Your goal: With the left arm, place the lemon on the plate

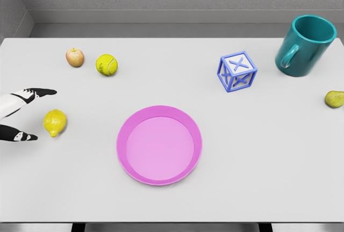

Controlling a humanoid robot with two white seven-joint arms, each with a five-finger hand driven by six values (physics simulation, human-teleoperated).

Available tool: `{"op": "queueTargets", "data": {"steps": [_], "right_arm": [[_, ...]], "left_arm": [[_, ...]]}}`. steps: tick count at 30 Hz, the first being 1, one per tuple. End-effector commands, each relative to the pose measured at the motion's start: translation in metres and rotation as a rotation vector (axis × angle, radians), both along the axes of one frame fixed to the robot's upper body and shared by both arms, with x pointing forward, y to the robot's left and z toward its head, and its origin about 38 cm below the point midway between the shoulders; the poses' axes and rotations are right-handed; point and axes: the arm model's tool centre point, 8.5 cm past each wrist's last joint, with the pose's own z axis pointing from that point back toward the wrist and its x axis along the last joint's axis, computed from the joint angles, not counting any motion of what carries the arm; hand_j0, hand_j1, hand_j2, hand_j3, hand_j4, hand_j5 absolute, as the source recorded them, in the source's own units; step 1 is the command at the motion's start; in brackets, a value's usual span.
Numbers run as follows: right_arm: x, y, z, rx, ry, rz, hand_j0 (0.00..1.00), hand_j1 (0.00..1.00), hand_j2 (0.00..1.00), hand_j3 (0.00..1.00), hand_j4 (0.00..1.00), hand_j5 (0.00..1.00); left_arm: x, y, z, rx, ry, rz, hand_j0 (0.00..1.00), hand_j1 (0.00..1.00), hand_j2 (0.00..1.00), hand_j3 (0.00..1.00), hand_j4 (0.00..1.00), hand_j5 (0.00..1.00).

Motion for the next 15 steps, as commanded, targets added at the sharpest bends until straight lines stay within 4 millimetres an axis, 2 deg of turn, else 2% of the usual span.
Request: {"op": "queueTargets", "data": {"steps": [1, 10, 12, 15], "right_arm": [[0.0, 0.0, 0.0, 0.0, 0.0, -0.001, 1.0, 1.0, 1.0, 1.0, 1.0, 1.0], [0.0, 0.0, 0.0, 0.0, 0.0, -0.001, 1.0, 1.0, 1.0, 1.0, 1.0, 1.0], [0.0, 0.0, 0.0, 0.0, 0.0, 0.001, 1.0, 1.0, 1.0, 1.0, 1.0, 1.0], [0.0, 0.0, 0.0, 0.0, 0.0, 0.001, 1.0, 1.0, 1.0, 1.0, 1.0, 1.0]], "left_arm": [[0.0, -0.001, -0.001, -0.015, 0.0, 0.003, 1.0, 1.0, 1.0, 1.0, 1.0, 1.0], [0.001, 0.001, 0.002, -0.001, -0.007, 0.007, 1.0, 1.0, 1.0, 1.0, 1.0, 1.0], [0.005, 0.012, 0.009, 0.02, -0.027, 0.034, 1.0, 1.0, 1.0, 1.0, 1.0, 1.0], [0.002, 0.011, 0.006, 0.021, -0.018, 0.032, 1.0, 1.0, 1.0, 1.0, 1.0, 1.0]]}}
